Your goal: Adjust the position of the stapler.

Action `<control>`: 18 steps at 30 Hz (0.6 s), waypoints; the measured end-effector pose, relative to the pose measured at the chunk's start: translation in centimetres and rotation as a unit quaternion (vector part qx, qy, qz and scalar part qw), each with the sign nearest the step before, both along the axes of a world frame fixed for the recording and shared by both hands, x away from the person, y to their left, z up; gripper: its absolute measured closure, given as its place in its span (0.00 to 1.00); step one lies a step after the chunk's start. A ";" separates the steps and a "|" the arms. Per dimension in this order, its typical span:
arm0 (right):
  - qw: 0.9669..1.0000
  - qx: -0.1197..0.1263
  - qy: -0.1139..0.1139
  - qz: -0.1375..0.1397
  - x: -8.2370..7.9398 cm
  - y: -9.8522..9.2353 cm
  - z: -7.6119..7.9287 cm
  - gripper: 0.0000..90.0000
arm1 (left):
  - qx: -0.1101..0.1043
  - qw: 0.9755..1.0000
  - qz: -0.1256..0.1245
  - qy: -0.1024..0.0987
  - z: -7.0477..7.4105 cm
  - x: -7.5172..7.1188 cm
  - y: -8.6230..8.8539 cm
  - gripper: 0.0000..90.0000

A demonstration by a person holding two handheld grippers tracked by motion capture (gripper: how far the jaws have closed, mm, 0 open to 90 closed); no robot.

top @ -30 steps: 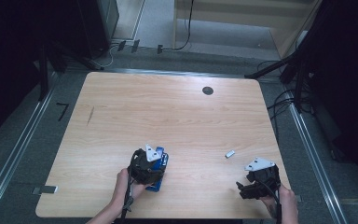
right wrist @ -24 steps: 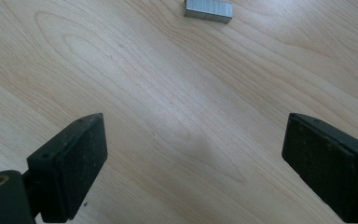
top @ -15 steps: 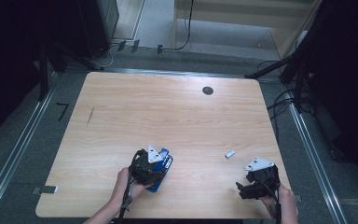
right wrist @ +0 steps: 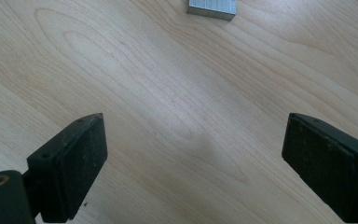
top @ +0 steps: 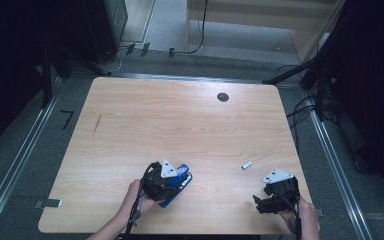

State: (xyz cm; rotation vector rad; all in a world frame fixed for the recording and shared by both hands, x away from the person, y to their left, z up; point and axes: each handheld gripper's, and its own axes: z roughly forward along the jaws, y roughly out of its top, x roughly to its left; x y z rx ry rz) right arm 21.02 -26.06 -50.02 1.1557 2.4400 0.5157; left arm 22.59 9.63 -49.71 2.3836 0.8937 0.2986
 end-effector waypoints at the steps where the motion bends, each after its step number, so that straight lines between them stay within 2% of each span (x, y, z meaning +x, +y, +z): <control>1: 1.000 0.000 0.000 0.000 0.0 0.0 0.0 0.07 | -0.003 1.000 -0.005 0.001 0.0 0.0 0.0 0.70; 7: 1.000 0.001 0.001 0.000 0.0 0.1 0.0 0.07 | -0.005 1.000 -0.026 0.010 0.1 -0.1 0.0 0.71; 11: 1.000 0.002 -0.001 0.001 0.0 0.1 0.0 0.07 | -0.014 1.000 -0.018 0.021 0.1 -0.2 0.0 0.69; 14: 1.000 0.002 -0.001 0.001 -0.1 0.1 0.0 0.07 | 0.008 1.000 -0.008 0.024 0.2 -0.5 -0.4 0.55; 16: 1.000 0.002 -0.001 0.001 -0.1 0.1 0.1 0.07 | 0.018 1.000 0.004 0.022 0.2 -0.7 -0.6 0.50; 18: 1.000 0.001 0.000 0.000 -0.1 0.0 0.1 0.07 | 0.025 0.999 0.011 0.017 0.2 -0.9 -0.6 0.51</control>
